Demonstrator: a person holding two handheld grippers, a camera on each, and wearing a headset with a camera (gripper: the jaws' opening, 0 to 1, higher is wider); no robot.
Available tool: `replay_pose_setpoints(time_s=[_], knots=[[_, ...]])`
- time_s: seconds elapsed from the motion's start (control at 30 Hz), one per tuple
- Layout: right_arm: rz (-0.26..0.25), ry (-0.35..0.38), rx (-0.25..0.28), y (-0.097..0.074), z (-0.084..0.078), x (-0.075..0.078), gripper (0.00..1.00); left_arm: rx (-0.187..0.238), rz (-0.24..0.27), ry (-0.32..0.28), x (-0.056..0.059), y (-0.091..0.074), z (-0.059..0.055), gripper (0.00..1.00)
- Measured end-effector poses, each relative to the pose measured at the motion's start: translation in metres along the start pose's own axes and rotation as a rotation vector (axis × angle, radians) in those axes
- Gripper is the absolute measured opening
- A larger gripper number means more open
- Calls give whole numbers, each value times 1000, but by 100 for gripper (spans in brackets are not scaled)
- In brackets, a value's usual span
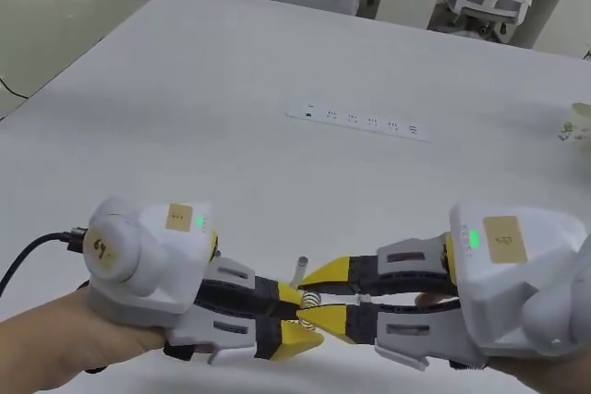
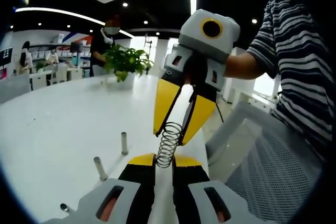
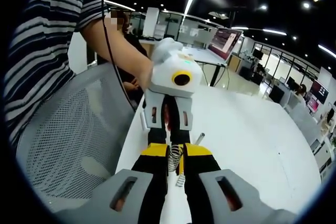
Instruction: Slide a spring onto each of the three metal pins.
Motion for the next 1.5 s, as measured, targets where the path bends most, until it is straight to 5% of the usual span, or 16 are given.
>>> replay_pose_setpoints(time_s=[0.73,1.5], knots=[[-13,8,3,0,1,1,7,16,39,-31,0,-11,-1,12],[-69,41,10,-3,-4,17,7,33,163,-118,-4,-58,-21,27]])
Point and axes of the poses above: the centre of the closed fingertips' face, and the gripper's own axes: y roughly forward along the fingers, x roughly to its right, z roughly out of its top, the point moved 2 cm from there along -y, roughly backward along the fingers, and after that the axes turned 14 degrees about -z, right-handed, at the moved point
